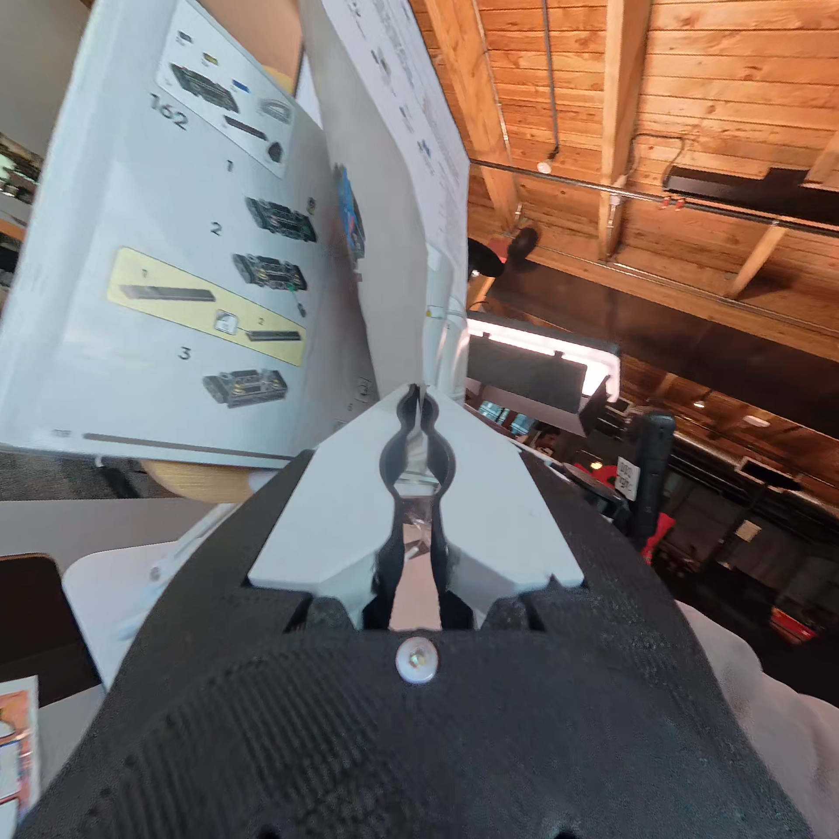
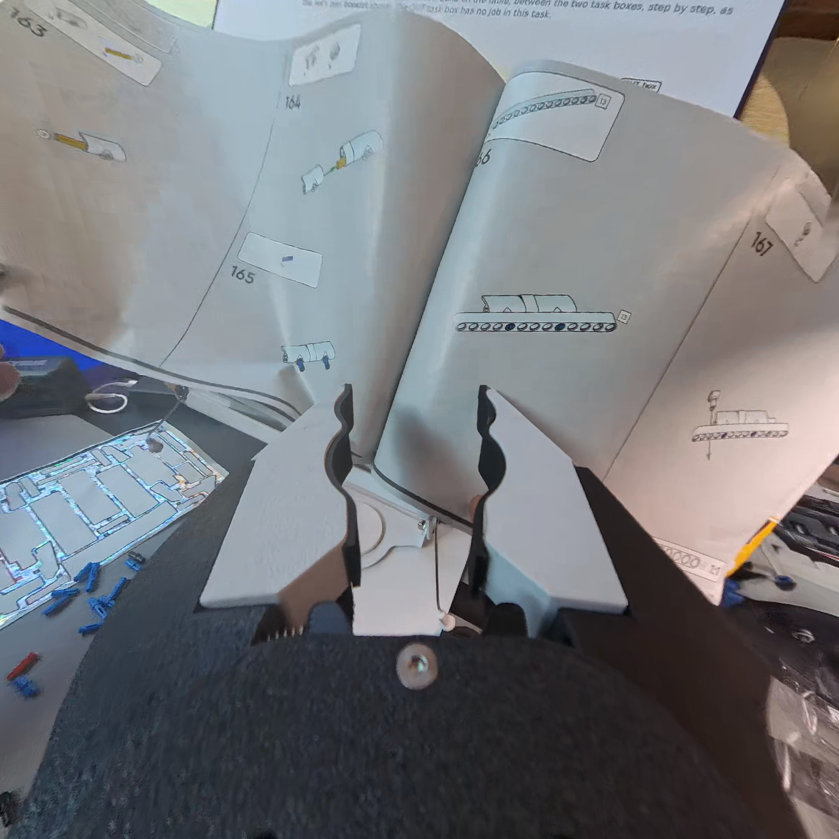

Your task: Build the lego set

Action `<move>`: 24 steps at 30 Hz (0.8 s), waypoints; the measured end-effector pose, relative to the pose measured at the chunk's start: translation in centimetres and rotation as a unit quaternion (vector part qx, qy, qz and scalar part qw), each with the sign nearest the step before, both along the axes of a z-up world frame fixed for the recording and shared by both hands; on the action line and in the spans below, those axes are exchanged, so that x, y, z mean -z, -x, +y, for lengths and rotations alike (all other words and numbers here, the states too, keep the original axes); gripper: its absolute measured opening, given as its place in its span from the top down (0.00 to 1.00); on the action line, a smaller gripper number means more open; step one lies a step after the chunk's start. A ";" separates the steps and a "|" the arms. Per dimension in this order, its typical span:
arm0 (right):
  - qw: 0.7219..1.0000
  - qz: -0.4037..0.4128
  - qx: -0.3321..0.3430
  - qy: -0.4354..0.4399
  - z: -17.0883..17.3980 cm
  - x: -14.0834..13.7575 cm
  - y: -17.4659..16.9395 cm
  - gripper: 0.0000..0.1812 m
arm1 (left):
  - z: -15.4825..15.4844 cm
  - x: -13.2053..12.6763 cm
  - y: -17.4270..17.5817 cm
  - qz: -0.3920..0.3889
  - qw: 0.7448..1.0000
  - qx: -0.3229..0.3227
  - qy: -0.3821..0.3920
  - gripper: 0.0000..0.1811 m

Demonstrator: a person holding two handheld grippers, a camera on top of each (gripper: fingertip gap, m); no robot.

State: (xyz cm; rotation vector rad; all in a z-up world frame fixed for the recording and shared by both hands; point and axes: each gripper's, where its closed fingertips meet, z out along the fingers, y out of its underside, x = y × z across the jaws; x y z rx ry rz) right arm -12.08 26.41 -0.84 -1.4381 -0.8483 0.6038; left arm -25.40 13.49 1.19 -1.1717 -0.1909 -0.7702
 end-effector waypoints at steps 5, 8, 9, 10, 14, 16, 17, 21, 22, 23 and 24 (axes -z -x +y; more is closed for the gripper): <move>0.999 -0.016 -0.033 -0.030 -1.4 1.0 -0.1 0.77 | -2.0 -0.1 -5.3 0.035 0.992 0.109 -0.046 1.00; 0.989 -0.064 -0.078 -0.105 -3.3 1.9 0.8 0.85 | -3.0 -1.2 -7.5 0.067 0.988 0.128 -0.060 1.00; 0.983 -0.089 -0.081 -0.142 -3.7 2.3 1.0 0.85 | -3.2 -1.7 -7.8 0.074 0.987 0.125 -0.065 1.00; 0.973 -0.120 -0.076 -0.183 -3.8 2.8 1.2 0.85 | -3.5 -2.3 -8.0 0.076 0.987 0.120 -0.071 1.00; 0.935 -0.201 -0.066 -0.284 -4.3 4.3 2.1 0.82 | -4.1 -4.4 -9.2 0.091 0.987 0.114 -0.071 1.00; 0.932 -0.206 -0.069 -0.291 -4.5 4.6 2.4 0.82 | -4.0 -4.7 -9.6 0.112 0.986 0.100 -0.066 1.00; 0.931 -0.212 -0.070 -0.288 -4.4 4.9 2.5 0.84 | -3.9 -4.8 -9.6 0.120 0.986 0.092 -0.065 1.00; 0.920 -0.250 -0.107 -0.281 -4.8 7.0 2.5 1.00 | -3.4 -4.7 -8.1 0.116 0.990 0.065 -0.054 1.00; 0.916 -0.262 -0.109 -0.285 -4.9 7.5 2.2 1.00 | -3.3 -4.6 -7.5 0.112 0.991 0.056 -0.051 1.00; 0.913 -0.263 -0.100 -0.295 -4.8 7.4 1.9 1.00 | -3.2 -4.5 -6.8 0.110 0.992 0.048 -0.049 1.00; 0.916 -0.253 -0.104 -0.292 -5.0 7.2 1.7 1.00 | -3.1 -4.2 -6.2 0.110 0.992 0.041 -0.047 1.00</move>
